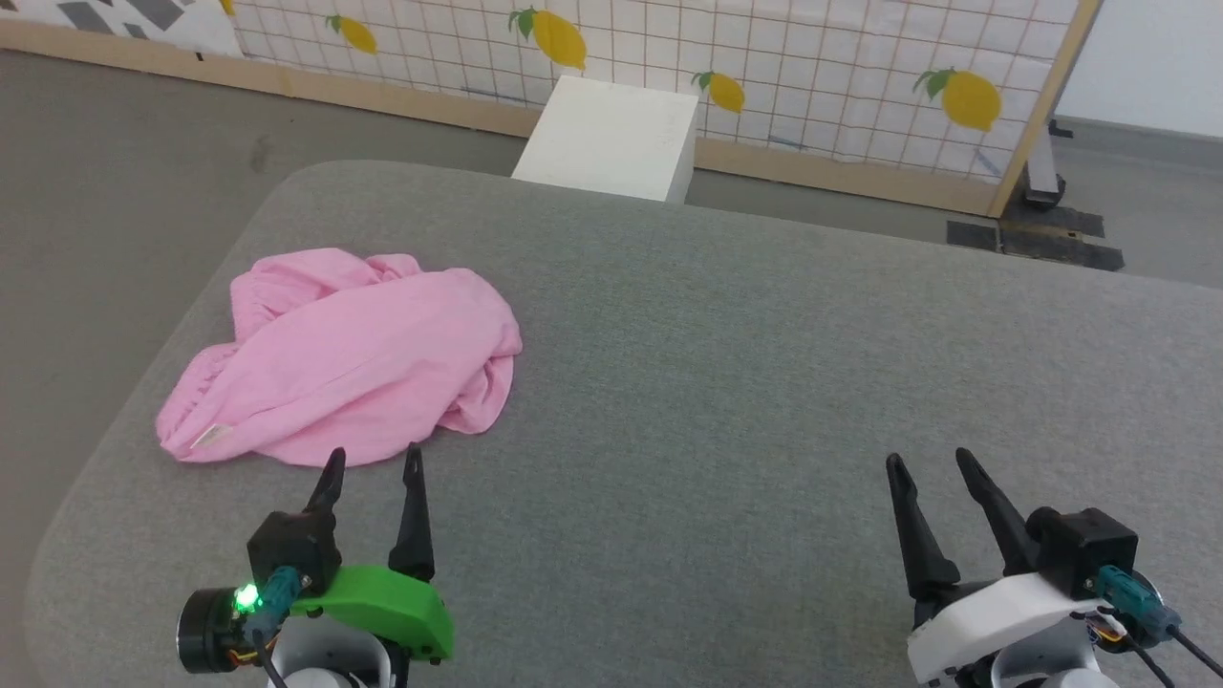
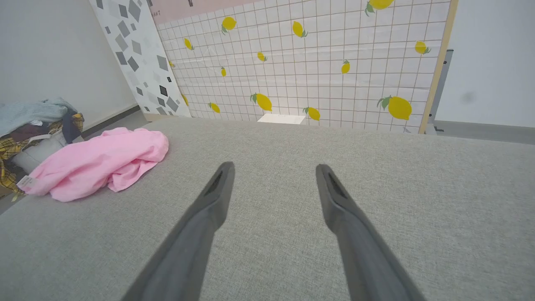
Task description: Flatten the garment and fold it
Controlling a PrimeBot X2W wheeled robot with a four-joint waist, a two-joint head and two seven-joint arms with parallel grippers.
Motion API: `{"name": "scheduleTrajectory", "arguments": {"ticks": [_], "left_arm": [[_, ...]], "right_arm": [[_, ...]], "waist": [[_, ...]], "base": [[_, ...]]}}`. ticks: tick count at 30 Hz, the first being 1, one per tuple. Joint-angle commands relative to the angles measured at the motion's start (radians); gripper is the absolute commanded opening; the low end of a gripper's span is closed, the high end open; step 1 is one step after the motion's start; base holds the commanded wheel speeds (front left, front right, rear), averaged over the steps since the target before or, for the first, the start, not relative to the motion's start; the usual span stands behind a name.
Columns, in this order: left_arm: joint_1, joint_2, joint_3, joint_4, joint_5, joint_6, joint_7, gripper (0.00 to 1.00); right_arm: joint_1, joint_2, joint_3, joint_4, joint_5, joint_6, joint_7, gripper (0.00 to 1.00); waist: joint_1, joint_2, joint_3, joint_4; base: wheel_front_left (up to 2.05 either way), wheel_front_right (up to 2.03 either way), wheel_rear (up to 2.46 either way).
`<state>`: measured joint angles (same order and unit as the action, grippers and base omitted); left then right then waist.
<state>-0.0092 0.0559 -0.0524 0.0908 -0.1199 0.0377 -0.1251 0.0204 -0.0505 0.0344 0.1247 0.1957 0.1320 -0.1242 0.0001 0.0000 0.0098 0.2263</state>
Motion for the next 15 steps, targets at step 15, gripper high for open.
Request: {"name": "scheduleTrajectory", "arguments": {"ticks": [15], "left_arm": [[0.023,-0.002,-0.008,0.030,-0.048,0.024,-0.049,1.00]], "right_arm": [[0.018,0.000,0.009,0.047,0.035,-0.001,-0.039,1.00]], "waist": [[-0.0001,0.0000,-0.012,0.094]], "base": [[0.00,0.00,0.00]]}}
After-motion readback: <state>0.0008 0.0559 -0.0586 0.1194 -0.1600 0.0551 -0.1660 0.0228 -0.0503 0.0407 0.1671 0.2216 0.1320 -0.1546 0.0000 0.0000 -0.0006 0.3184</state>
